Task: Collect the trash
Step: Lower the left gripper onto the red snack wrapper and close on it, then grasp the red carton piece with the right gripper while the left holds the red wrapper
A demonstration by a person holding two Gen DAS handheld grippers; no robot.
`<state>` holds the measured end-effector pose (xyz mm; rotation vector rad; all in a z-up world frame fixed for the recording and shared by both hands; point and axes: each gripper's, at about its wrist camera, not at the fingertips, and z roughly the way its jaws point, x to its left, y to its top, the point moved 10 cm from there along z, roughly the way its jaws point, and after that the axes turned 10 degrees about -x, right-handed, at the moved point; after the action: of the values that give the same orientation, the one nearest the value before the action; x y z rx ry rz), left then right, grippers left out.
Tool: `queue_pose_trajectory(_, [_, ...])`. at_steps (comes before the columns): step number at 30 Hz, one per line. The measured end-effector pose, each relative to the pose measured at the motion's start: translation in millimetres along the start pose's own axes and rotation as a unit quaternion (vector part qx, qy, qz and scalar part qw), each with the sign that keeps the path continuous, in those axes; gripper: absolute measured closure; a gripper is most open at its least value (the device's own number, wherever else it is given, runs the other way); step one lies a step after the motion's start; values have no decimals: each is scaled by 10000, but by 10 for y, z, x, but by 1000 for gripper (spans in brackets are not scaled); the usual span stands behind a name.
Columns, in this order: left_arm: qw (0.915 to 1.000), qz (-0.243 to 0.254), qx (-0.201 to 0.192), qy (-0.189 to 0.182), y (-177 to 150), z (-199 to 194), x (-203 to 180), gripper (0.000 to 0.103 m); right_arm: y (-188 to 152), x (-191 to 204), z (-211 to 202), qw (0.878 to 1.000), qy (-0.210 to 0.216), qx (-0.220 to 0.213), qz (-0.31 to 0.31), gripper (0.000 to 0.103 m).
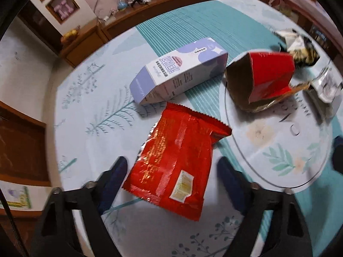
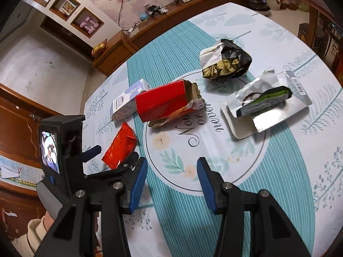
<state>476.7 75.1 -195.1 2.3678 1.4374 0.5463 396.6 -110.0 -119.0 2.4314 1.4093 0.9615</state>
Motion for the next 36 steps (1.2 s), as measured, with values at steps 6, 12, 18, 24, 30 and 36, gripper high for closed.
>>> queue_pose_trajectory(6, [9973, -441, 160, -564, 63, 40, 46, 98, 41, 40, 167, 9998, 47, 80, 200, 51])
queue_pose_trajectory(12, [9920, -923, 76, -858, 109, -109, 244, 100, 238, 96, 332, 9977, 164, 3, 660, 32])
queue_pose_trajectory(18, [9860, -1319, -70, -1015, 185, -332, 421, 100, 440, 4, 560, 9899, 16, -92, 1413, 31])
queue_pose_trajectory(24, [9813, -1586, -230, -1066, 281, -484, 552, 100, 536, -61, 712, 9770, -58, -191, 2124, 30])
queue_pose_trajectory(30, [9789, -1746, -325, -1011, 386, -562, 635, 100, 595, -71, 861, 9718, -276, -141, 2336, 29])
queue_pose_trajectory(36, [9764, -1859, -305, -1054, 372, -560, 659, 100, 695, 2, 880, 9645, 81, -393, 2611, 28])
